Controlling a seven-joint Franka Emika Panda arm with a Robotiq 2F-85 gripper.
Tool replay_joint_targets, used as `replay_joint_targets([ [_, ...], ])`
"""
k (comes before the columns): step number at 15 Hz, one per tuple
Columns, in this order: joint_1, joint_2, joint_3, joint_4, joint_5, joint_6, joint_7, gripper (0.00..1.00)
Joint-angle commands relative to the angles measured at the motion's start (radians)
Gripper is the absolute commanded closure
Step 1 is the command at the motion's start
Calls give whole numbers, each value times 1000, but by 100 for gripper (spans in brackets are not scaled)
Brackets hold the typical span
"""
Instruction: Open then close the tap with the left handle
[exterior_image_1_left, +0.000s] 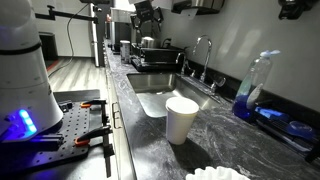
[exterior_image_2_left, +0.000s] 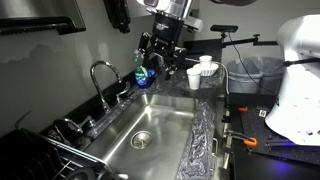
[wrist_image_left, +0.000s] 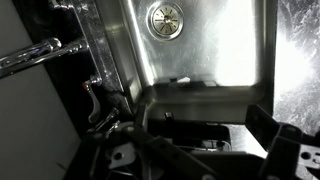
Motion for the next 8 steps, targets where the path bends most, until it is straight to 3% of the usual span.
replay_joint_targets([
  [1,-6,-1,6,1,5,-1,-3,0],
  [5,-5,-12,5,1,4,-2,-2,0],
  [8,6,52,3,25,36,80,22,0],
])
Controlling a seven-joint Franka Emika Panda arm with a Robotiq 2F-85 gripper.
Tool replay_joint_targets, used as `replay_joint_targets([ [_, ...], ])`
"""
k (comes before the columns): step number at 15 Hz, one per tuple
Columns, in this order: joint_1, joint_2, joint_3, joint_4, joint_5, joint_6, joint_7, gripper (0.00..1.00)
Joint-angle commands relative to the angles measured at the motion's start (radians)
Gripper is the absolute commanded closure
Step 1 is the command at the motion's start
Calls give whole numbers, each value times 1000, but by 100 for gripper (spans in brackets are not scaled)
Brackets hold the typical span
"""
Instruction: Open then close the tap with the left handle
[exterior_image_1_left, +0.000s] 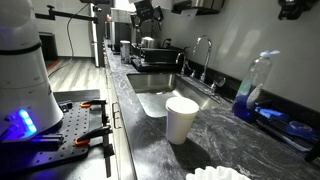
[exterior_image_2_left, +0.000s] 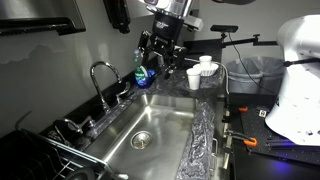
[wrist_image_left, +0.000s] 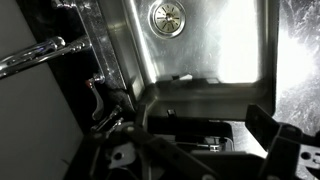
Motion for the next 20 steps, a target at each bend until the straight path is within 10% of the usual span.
replay_joint_targets([
  [1,15,95,1,39,47,104,14,0],
  [11,-147,502,51,281,-302,353,225,0],
  [20,-78,811,23,633,-448,286,278,0],
])
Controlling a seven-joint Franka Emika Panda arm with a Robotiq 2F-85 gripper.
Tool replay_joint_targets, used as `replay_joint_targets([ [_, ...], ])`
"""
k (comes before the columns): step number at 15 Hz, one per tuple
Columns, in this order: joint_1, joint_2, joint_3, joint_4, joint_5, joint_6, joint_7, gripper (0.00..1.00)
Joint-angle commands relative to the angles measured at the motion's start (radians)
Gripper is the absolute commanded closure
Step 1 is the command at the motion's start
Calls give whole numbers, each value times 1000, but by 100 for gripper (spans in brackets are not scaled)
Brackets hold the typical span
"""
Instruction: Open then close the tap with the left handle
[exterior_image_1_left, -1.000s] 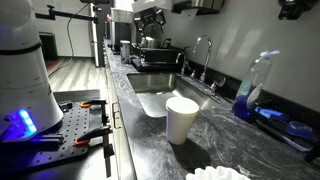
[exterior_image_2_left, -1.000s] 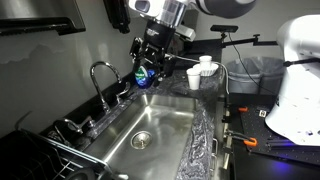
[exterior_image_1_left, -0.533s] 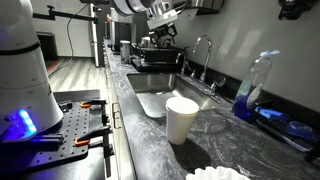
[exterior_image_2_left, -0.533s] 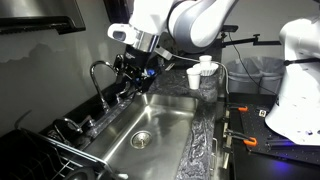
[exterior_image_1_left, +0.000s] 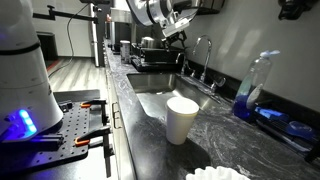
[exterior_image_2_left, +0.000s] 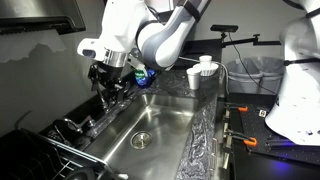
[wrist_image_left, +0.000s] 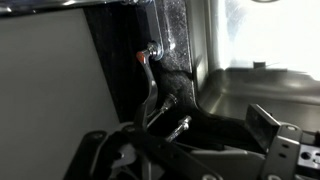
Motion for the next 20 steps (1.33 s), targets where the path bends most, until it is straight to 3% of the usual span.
replay_joint_targets([
  [1,5,103,34,128,4,-64,2,0],
  [2,-5,60,28,64,-9,-24,5,0],
  [8,-13,81,34,78,-7,-26,3,0],
  [15,22,206,-22,183,-43,96,7,0],
  [20,-16,333,11,313,-36,103,-39,0],
])
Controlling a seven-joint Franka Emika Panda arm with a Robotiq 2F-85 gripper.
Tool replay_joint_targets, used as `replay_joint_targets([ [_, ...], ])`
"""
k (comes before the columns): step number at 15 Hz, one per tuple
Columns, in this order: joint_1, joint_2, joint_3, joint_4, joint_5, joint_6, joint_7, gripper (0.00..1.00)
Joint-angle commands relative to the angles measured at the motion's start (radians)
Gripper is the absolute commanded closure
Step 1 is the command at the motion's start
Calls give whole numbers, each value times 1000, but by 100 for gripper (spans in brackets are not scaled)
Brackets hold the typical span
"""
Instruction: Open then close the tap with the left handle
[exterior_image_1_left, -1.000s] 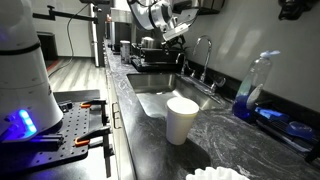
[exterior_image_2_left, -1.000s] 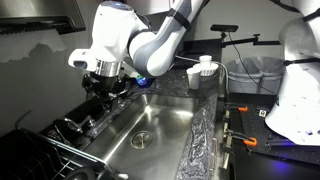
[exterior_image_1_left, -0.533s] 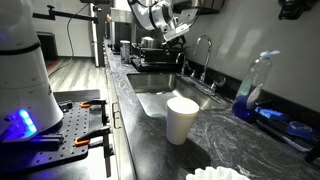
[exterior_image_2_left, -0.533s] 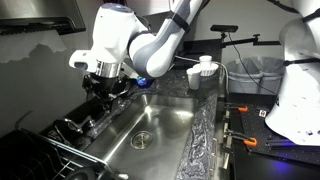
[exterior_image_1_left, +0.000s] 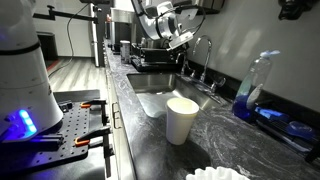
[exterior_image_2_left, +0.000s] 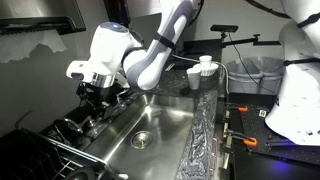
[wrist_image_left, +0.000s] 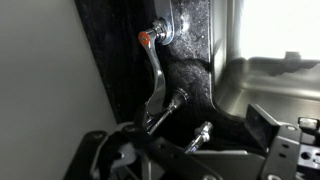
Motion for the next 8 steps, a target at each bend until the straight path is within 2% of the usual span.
replay_joint_targets([
  [1,-25,100,23,119,-15,13,-41,0],
  [8,-31,244,48,314,-1,-17,-116,0],
])
